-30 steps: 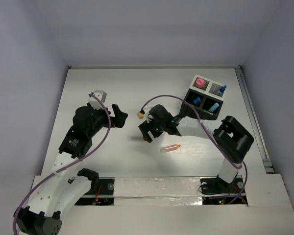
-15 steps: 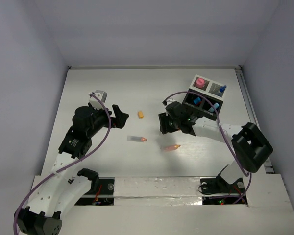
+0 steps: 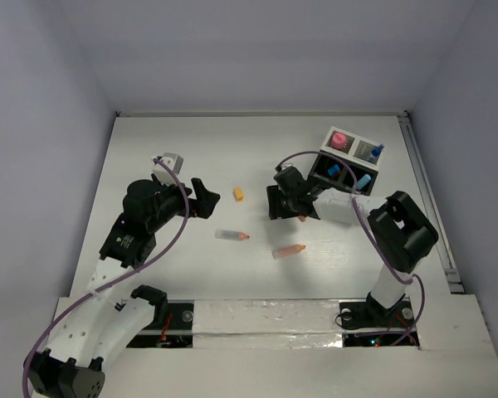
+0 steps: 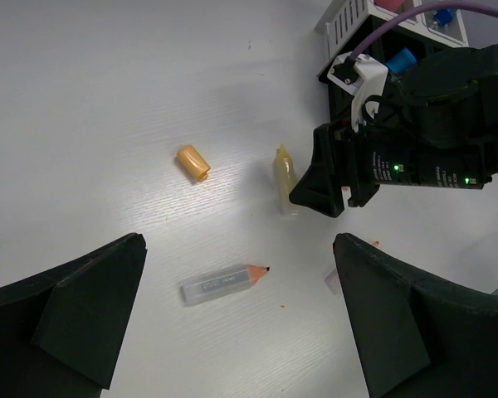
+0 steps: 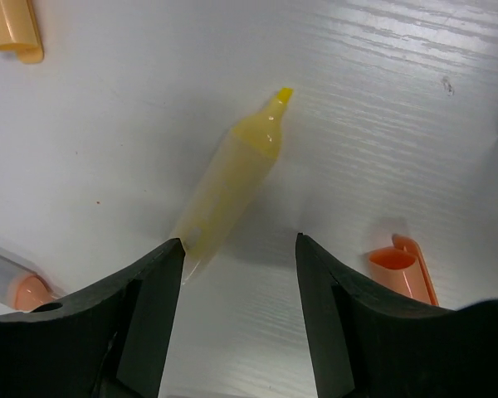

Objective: Sort the stationery into containers
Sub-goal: Pick up the pen from the center of the board.

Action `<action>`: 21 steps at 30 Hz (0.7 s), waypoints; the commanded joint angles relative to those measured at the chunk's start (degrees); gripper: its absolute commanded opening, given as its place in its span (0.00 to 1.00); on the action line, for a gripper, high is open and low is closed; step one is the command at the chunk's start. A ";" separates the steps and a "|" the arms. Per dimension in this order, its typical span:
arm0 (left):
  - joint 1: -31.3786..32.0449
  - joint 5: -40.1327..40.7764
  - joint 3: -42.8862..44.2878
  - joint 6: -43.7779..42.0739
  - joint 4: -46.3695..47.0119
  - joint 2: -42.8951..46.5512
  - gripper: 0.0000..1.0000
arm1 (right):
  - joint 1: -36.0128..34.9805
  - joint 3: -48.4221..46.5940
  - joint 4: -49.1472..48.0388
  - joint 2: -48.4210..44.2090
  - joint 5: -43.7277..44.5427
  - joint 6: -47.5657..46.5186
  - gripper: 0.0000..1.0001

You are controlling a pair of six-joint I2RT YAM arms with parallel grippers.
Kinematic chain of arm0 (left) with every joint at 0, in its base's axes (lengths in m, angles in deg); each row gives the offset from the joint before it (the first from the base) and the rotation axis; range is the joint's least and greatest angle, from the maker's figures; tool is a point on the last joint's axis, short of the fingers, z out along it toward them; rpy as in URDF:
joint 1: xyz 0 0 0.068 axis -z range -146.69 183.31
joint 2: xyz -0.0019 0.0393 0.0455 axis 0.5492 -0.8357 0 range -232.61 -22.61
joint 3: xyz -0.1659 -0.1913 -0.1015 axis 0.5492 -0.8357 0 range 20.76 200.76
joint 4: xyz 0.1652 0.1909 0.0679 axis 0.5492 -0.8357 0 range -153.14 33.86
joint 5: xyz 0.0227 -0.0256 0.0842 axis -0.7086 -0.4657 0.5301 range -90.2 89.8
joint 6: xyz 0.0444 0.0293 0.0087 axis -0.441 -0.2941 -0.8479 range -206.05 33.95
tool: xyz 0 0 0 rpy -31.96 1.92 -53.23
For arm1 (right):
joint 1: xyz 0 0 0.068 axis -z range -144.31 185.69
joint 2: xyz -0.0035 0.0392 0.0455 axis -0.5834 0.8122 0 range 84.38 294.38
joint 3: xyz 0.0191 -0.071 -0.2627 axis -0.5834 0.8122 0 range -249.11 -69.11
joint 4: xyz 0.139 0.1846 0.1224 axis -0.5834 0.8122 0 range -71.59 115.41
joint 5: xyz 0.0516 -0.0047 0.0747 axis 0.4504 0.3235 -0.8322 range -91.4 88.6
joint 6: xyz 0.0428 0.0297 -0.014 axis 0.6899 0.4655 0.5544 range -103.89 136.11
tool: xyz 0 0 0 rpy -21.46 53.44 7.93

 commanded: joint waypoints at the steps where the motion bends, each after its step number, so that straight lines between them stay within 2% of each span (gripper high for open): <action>1: -0.30 -1.41 0.78 0.24 2.64 -0.15 0.95 | -0.06 -1.46 2.00 2.15 2.44 -0.06 0.62; 7: -0.30 -1.59 0.61 0.50 2.82 0.12 0.95 | -0.06 -2.26 1.66 0.39 1.66 0.03 0.71; 14: -0.30 -1.94 0.60 0.50 2.99 0.47 0.95 | -0.06 -3.75 0.25 -1.54 0.34 0.21 0.64; 21: -0.30 -2.73 0.60 0.50 3.35 0.65 0.95 | -0.06 -4.54 -2.82 -2.86 0.43 1.17 0.67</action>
